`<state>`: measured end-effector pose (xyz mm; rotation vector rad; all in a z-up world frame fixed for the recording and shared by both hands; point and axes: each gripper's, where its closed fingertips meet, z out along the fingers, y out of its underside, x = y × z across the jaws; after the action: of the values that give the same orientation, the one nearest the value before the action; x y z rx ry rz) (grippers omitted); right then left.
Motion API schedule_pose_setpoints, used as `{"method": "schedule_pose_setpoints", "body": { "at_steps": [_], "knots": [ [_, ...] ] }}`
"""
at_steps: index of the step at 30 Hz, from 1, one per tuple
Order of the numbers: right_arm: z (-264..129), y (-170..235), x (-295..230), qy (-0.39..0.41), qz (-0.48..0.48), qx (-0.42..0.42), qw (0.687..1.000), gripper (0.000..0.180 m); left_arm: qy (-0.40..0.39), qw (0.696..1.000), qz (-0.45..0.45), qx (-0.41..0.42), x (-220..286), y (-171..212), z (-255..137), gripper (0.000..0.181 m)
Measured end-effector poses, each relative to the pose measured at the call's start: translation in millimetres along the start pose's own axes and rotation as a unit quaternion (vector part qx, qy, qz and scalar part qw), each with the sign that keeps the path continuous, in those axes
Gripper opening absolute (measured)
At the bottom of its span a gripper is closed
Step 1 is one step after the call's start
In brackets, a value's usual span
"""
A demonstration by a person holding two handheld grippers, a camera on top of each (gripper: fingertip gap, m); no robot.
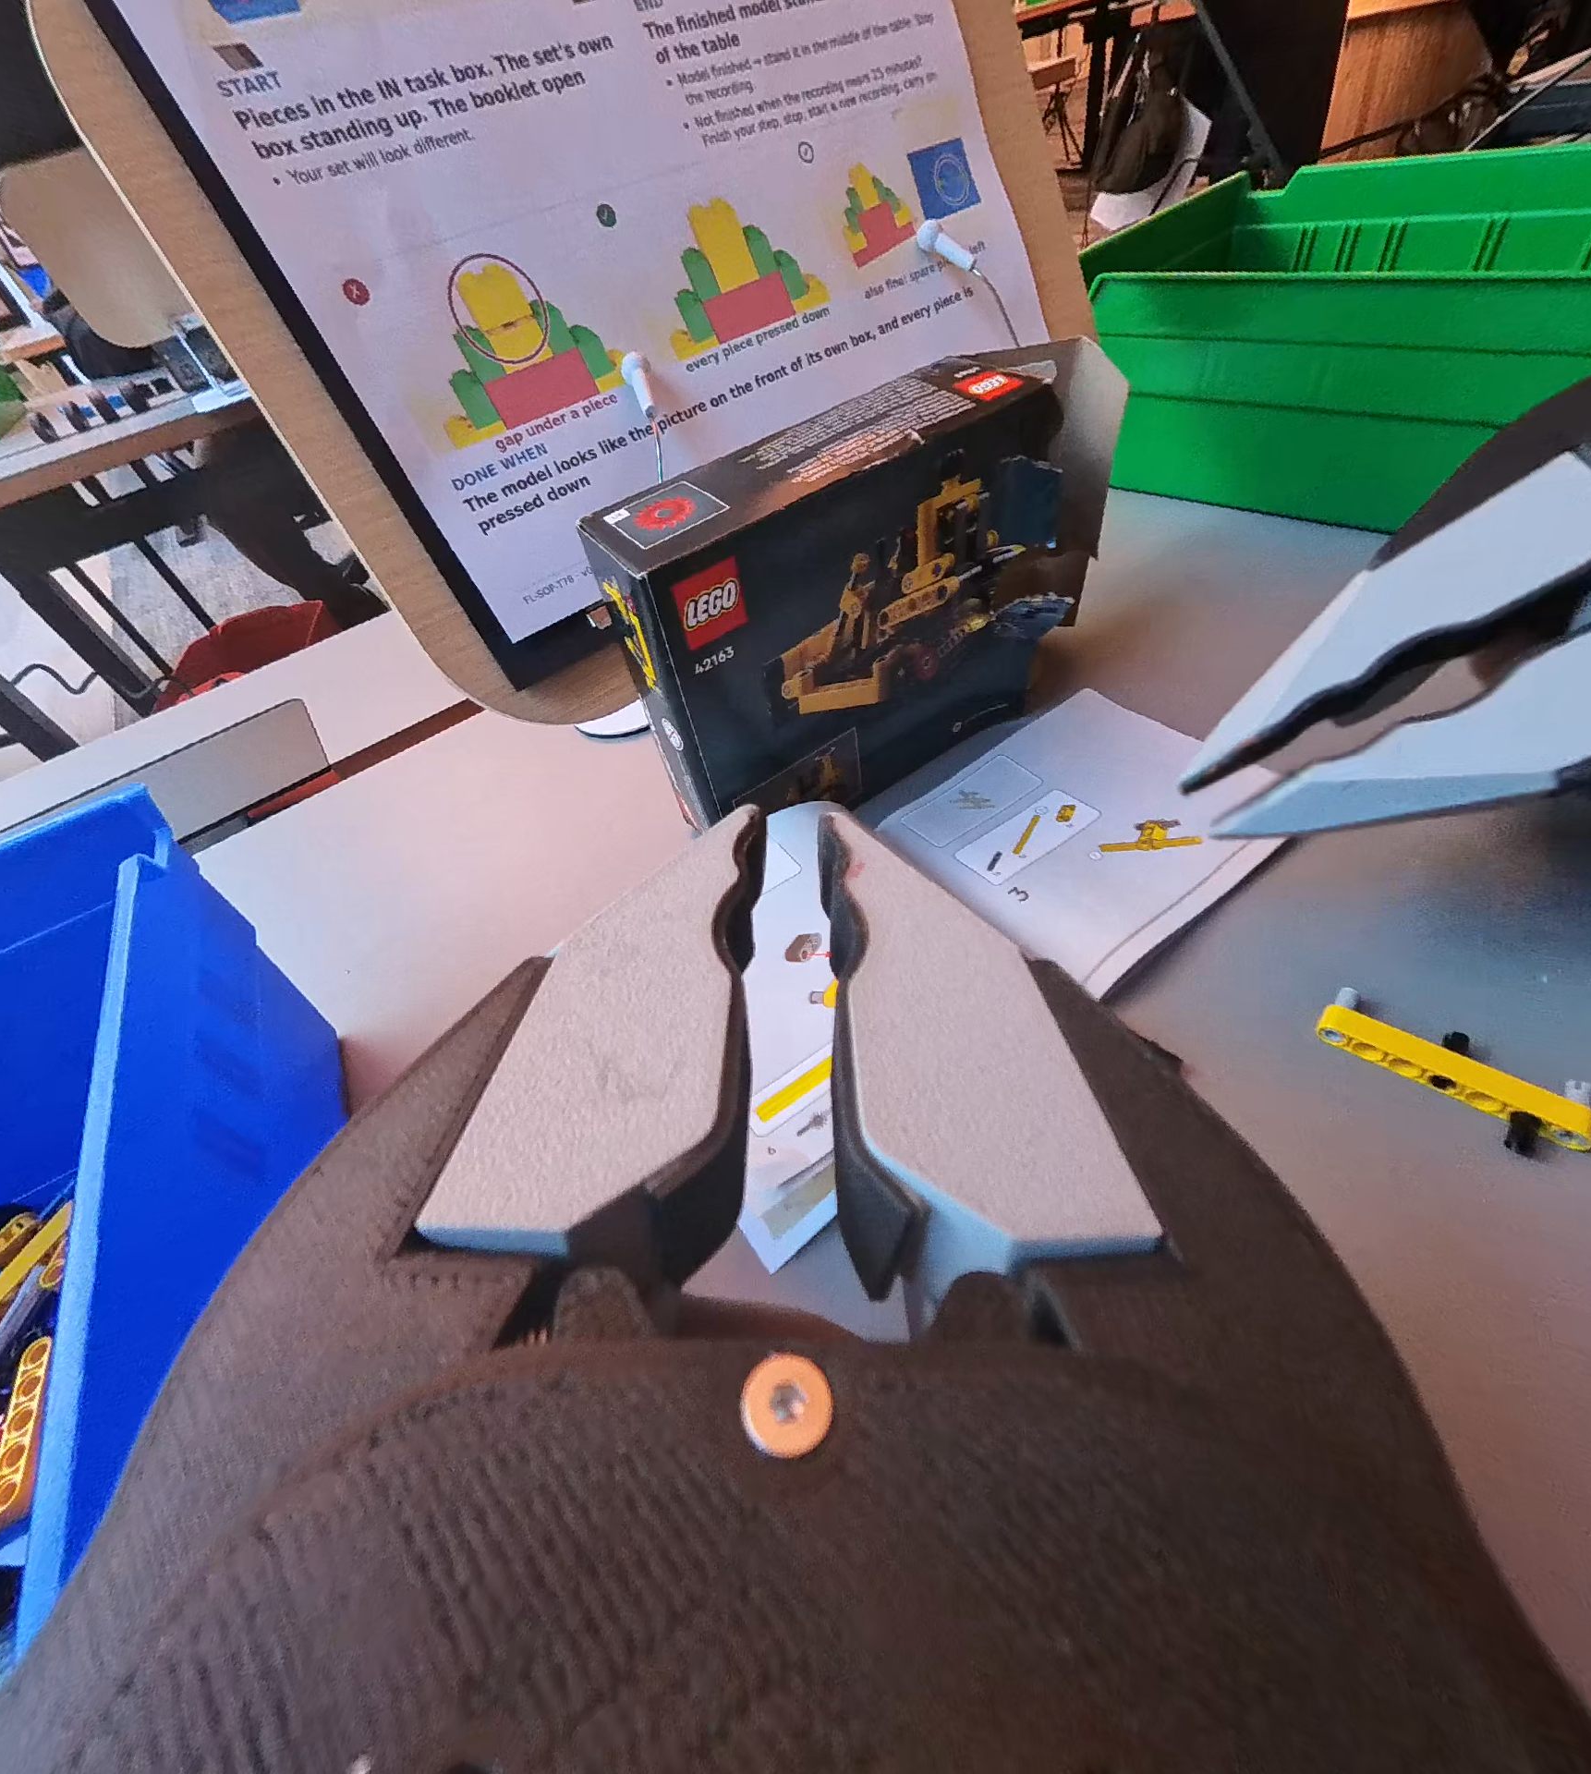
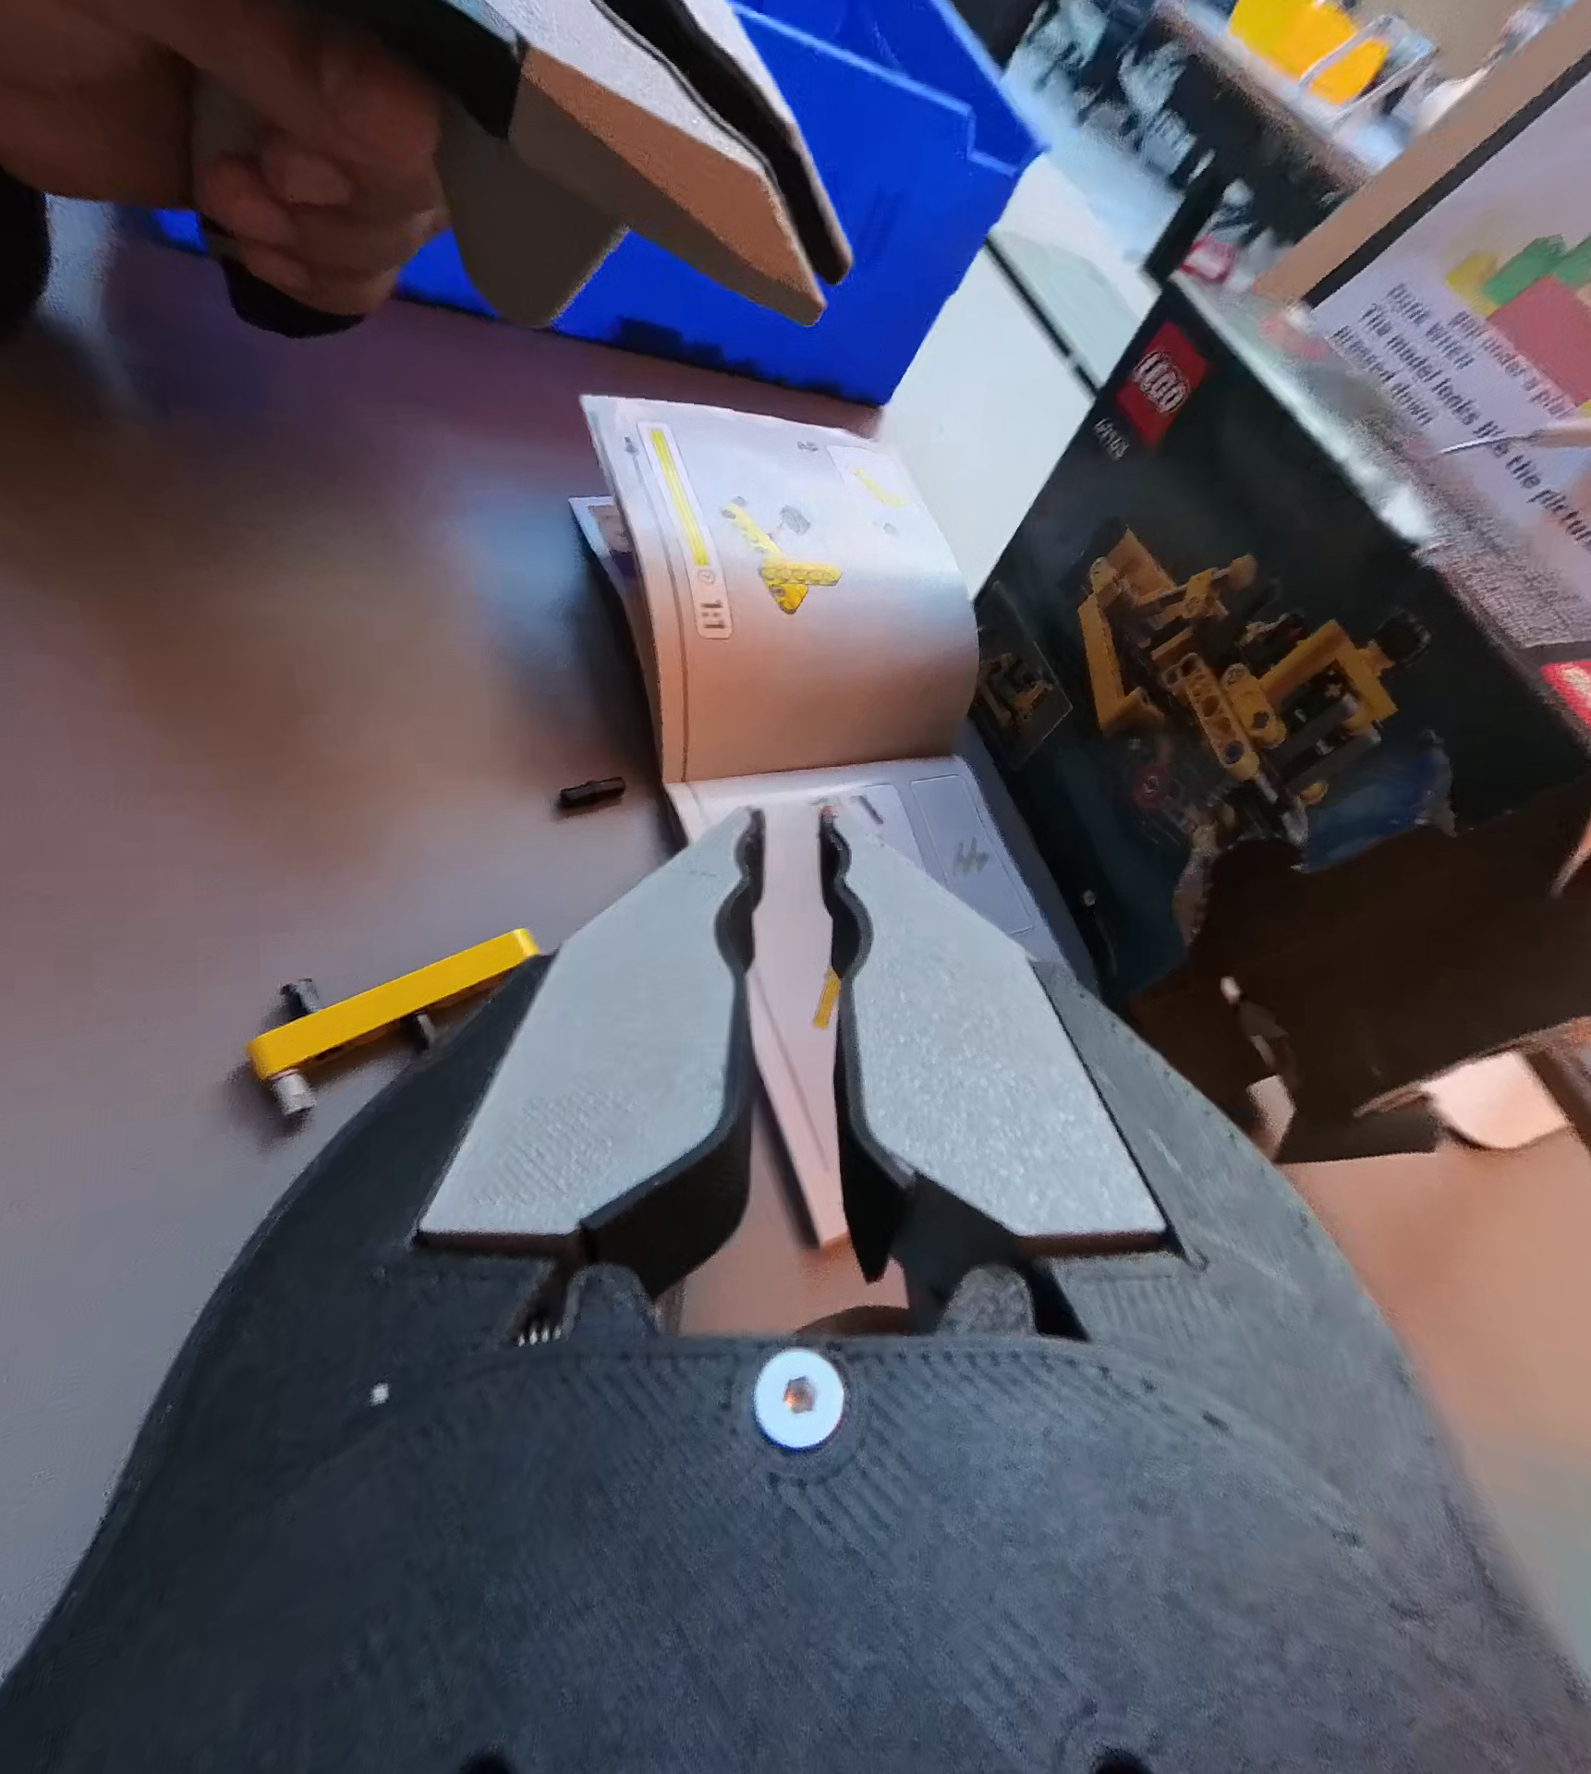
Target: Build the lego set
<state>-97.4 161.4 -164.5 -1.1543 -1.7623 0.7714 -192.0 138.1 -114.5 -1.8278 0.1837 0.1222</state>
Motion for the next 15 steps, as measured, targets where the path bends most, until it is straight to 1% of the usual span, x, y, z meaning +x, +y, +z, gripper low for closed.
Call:
{"method": "schedule_pose_setpoints", "body": {
  "at_steps": [3,5,6,10,14,15],
  "knots": [
    [-6.2,-3.0,-26.3,-0.092,0.064,-0.028,0.993,0.015,0.0,1.0,0.0,-0.001,0.1,0.2,0.2,0.008],
    [-8.9,-0.5,-44.8,-0.138,0.092,-0.07,0.984,0.019,0.0,1.0,0.001,0.001,0.5,-1.0,-0.3,0.008],
    [-9.9,2.8,-50.7,-0.148,0.096,-0.091,0.98,0.023,0.0,1.0,0.002,0.001,0.7,-1.4,-0.6,0.008],
    [-10.6,23.8,-62.5,-0.155,0.121,-0.173,0.965,0.028,0.001,1.0,0.004,0.006,1.9,-4.0,-2.0,0.008],
    [-6.5,33.1,-68.9,-0.158,0.13,-0.196,0.959,0.032,0.004,1.0,0.005,0.005,3.8,-4.0,-1.8,0.008],
    [-4.8,31.9,-67.3,-0.152,0.13,-0.19,0.961,0.031,0.004,1.0,0.006,0.005,4.3,-3.6,-1.6,0.008]
  ]
}}
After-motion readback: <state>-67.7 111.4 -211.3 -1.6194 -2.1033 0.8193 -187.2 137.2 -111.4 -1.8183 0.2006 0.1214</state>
